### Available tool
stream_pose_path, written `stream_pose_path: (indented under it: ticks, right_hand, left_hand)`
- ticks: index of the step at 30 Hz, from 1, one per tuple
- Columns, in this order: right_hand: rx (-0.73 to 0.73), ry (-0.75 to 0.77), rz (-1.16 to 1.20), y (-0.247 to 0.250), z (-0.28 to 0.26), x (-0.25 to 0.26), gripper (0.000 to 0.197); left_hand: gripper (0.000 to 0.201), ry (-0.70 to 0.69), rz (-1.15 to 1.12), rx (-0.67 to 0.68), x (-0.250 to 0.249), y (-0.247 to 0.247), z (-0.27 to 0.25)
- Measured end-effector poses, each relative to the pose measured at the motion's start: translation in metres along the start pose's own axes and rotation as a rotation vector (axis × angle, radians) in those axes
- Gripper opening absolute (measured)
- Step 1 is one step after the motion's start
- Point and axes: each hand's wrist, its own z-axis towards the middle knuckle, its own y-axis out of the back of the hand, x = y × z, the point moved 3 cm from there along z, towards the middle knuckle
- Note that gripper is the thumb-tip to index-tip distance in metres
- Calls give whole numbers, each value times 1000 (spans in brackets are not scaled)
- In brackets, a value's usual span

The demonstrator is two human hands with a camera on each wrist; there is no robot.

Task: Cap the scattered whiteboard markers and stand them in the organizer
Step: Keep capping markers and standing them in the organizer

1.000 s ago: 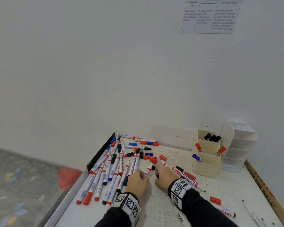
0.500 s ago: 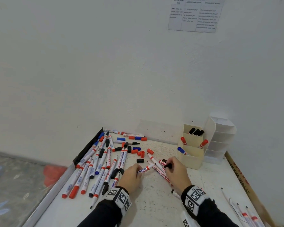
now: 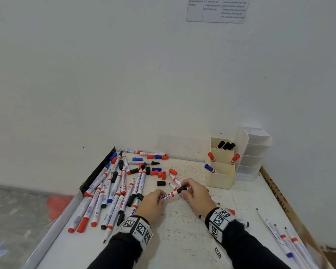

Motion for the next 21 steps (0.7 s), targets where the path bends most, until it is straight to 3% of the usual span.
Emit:
stream_pose_path:
  ticks: [8, 13, 18, 21]
  right_hand:
    - [11, -6, 56, 2, -2, -5, 11]
    - [-36, -18, 43, 2, -2, -4, 41]
    - [-42, -84, 52, 2, -4, -4, 49]
    - [-15, -88, 18, 1, -3, -4, 50]
  left_hand:
    - [22, -88, -43, 50, -11, 3, -4]
    - [17, -149, -51, 21, -16, 6, -7]
    - [27, -166, -72, 24, -16, 7, -9]
    - [16, -195, -57, 84, -19, 5, -11]
